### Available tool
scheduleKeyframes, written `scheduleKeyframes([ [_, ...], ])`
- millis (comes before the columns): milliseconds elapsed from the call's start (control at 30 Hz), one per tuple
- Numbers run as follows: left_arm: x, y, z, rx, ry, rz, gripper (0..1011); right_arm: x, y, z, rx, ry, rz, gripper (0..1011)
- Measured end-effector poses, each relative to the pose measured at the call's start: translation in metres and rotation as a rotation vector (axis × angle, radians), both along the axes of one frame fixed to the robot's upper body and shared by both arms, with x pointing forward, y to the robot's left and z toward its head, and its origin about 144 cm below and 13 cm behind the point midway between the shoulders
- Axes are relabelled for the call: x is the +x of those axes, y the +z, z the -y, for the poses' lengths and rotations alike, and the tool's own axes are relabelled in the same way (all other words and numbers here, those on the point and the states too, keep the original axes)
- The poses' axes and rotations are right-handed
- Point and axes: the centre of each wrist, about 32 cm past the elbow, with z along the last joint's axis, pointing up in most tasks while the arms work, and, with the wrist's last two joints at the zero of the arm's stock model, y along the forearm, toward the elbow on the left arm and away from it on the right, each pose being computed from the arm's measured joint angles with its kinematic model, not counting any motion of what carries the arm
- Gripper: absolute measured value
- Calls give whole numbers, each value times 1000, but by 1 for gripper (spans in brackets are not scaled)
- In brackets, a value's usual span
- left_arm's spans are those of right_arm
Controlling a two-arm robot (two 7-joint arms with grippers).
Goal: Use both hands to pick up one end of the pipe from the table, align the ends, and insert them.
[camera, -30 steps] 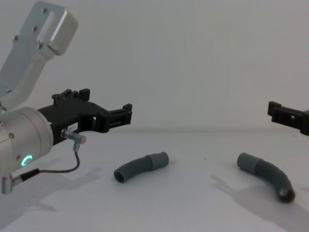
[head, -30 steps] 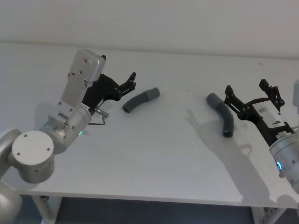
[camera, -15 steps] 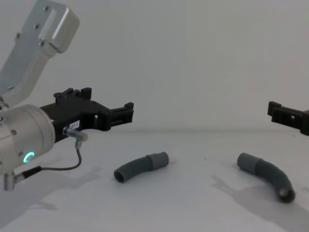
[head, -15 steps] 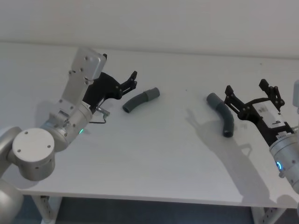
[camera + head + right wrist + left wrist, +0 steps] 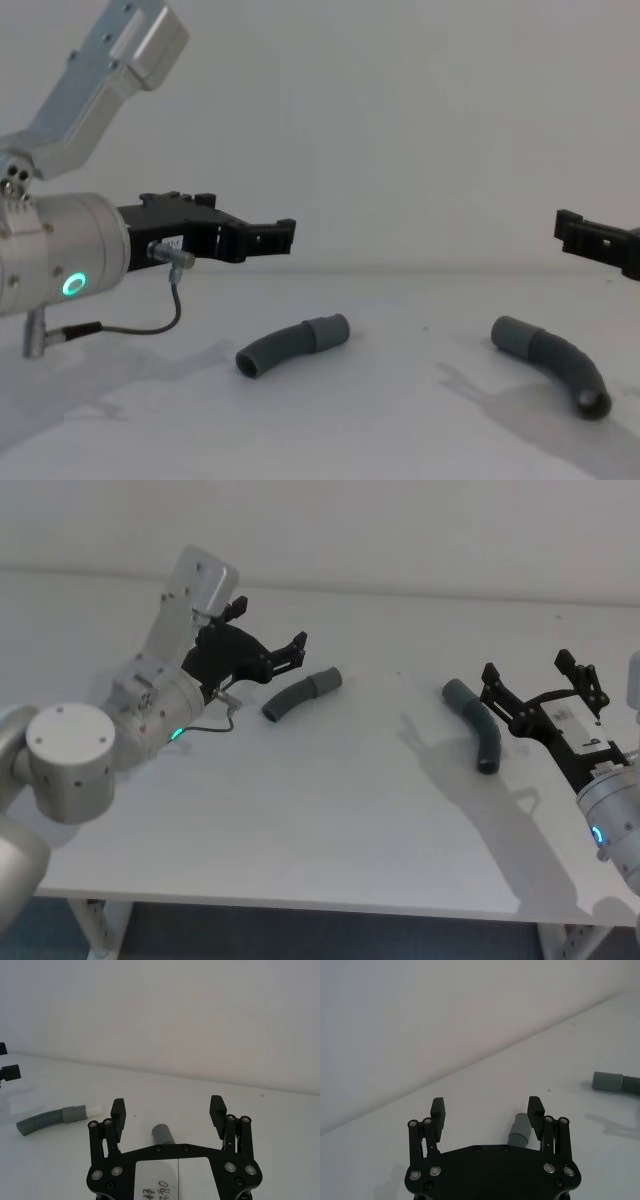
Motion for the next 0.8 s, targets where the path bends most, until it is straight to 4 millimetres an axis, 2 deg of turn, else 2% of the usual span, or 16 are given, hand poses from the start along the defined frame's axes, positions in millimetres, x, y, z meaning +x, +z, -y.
scheduleKeyframes([
  [267,22,17,-7,40,-86,-97,1000,0,0,0,0,0,0,1001],
  [800,56,32,-15,213,-237,-195,1000,0,0,0,0,0,0,1002],
])
